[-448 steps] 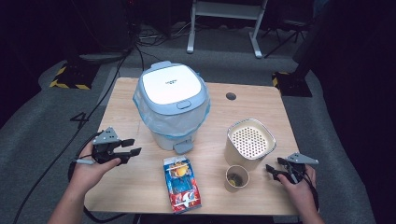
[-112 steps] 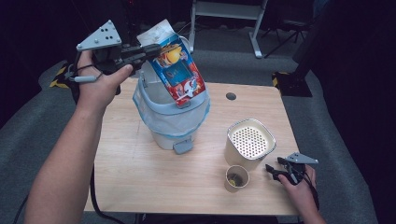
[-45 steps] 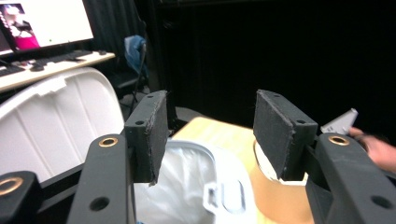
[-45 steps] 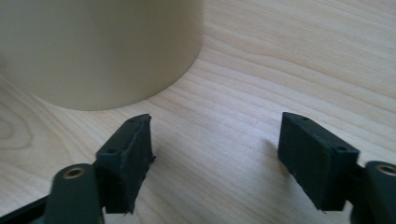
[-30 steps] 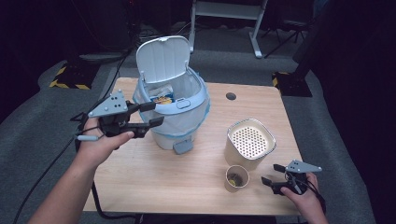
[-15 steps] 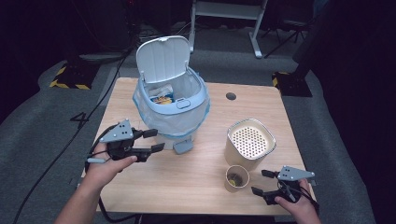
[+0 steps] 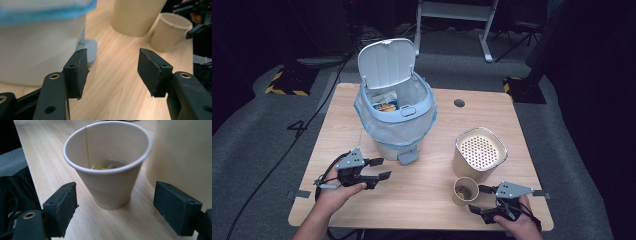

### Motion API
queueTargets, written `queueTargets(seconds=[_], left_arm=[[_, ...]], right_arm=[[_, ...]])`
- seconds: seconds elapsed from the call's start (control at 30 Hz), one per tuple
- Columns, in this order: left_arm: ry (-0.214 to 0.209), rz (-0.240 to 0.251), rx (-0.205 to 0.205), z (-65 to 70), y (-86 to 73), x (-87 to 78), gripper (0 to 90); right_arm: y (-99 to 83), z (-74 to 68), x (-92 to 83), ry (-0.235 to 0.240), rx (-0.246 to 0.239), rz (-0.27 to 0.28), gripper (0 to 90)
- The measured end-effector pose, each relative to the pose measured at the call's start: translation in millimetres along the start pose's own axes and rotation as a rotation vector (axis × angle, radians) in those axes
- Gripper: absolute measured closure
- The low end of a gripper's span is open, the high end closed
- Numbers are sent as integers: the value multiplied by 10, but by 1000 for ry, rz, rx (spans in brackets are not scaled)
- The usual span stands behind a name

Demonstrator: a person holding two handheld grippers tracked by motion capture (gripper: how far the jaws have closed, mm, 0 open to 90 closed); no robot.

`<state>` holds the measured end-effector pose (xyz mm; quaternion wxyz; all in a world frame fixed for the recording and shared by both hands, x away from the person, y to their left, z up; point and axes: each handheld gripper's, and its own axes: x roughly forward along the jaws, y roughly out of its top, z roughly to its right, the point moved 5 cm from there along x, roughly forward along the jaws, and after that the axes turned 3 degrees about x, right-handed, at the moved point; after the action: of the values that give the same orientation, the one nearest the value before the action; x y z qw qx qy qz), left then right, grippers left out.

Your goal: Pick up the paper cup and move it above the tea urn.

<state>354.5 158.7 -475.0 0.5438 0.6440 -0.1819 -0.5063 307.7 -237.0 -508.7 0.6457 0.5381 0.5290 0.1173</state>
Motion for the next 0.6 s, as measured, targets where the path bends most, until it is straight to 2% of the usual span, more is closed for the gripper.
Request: queueTargets(seconds=[0.2, 0.37, 0.5, 0.57, 0.6], left_arm=[[62, -77, 20, -60, -230, 120, 422], [70, -110, 25, -68, -318, 167, 422], [60, -147, 12, -85, -404, 221, 422], [65, -173, 16, -99, -446, 244, 422], [75, -193, 27, -104, -474, 262, 422]], right_arm=[[69, -86, 155, 0, -4, 52, 213], [68, -78, 222, -21, -7, 77, 224], [71, -80, 326, -22, -15, 95, 222], [70, -92, 351, -24, -24, 98, 203], [67, -106, 381, -37, -48, 101, 198]])
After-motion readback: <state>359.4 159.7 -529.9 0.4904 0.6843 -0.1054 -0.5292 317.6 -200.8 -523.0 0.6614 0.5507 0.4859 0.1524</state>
